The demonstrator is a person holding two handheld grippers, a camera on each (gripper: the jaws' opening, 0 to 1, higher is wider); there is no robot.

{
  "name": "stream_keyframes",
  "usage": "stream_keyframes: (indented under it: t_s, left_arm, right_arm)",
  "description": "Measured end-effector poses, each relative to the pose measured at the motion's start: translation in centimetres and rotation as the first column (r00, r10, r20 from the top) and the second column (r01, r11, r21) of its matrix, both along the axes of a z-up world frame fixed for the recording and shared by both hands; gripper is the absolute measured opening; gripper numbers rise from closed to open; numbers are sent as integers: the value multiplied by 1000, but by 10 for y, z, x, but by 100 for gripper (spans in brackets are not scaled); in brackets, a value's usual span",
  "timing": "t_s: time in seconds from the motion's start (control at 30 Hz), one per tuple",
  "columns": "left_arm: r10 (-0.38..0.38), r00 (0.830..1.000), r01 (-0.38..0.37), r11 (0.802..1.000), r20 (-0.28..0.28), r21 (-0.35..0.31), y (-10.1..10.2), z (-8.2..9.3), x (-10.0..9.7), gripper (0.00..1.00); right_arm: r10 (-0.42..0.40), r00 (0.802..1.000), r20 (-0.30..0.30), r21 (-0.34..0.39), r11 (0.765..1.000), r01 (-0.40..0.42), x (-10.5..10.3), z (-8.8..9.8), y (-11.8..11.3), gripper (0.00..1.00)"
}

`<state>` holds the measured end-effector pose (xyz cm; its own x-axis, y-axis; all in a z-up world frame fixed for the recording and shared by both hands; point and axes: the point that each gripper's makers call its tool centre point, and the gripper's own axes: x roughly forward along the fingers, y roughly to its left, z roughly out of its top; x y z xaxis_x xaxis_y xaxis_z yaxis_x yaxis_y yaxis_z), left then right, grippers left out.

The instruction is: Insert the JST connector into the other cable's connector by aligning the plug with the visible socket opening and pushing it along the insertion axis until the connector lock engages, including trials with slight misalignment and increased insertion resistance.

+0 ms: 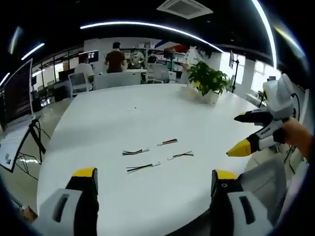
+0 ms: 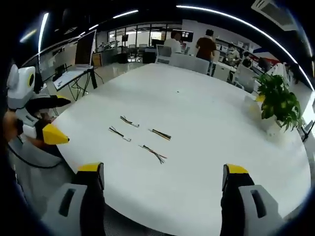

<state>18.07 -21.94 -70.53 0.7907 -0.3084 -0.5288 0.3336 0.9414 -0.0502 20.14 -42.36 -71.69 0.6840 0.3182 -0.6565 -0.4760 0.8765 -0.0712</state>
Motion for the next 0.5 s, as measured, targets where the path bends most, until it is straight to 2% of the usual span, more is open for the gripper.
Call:
stream_keyframes:
  t_s: [0.27,0.5]
  left_arm:
    - [-14,1000,14,1000,-13,12,-3,-5,3,93]
    - [-20,999,21,1000,-25,15,-5,-8,3,93]
  right_arm:
    - [29,999,-43,7,1000,-28,-4,-6,4,97]
    - [35,998,-55,2,999,-35,-6,-9,4,96]
